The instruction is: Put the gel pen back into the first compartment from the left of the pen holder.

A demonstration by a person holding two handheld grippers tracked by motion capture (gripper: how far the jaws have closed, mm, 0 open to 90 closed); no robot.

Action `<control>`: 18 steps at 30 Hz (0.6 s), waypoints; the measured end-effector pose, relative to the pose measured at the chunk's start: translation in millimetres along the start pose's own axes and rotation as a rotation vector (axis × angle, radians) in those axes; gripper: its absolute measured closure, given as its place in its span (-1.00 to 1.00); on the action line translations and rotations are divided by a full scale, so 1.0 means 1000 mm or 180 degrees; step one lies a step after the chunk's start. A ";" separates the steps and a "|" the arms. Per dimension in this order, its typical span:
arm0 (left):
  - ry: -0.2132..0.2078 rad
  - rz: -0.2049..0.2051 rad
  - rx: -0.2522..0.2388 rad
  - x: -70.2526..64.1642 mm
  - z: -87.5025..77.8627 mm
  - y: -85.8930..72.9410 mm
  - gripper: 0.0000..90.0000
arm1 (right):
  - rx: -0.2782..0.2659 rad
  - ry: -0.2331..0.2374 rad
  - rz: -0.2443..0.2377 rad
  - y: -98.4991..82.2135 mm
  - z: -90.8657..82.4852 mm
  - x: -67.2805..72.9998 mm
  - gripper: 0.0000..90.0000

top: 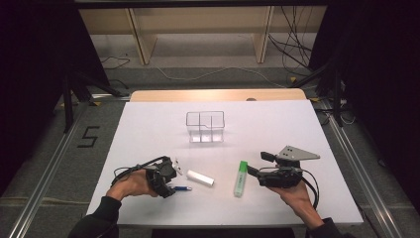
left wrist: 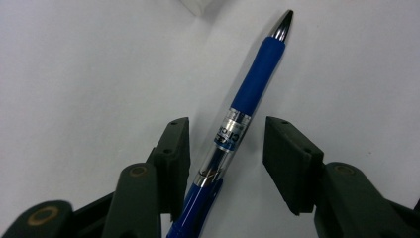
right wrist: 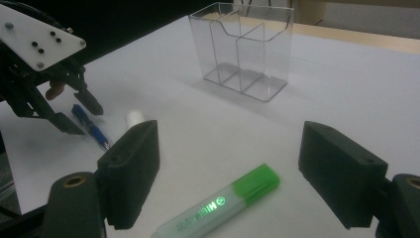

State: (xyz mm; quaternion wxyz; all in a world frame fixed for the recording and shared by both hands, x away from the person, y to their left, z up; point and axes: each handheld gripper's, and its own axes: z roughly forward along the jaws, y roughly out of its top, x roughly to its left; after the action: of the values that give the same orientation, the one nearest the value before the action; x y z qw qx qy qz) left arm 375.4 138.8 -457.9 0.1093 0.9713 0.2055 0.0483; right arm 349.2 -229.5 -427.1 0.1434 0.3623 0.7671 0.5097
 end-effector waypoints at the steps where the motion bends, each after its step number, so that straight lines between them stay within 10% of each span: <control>1: 0.0011 0.0033 0.0029 0.001 0.000 0.000 0.20 | 0.0003 0.0003 0.0003 0.000 0.000 0.000 -0.45; 18: -0.0126 0.0018 0.0152 0.003 0.004 0.003 0.49 | 0.0006 0.0010 0.0001 0.000 0.000 0.000 -0.44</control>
State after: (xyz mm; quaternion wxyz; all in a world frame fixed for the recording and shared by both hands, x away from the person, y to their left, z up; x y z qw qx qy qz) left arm 379.6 136.2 -460.9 0.0900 0.9750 0.2017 0.0245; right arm 349.3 -229.6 -427.2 0.1418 0.3617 0.7677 0.5095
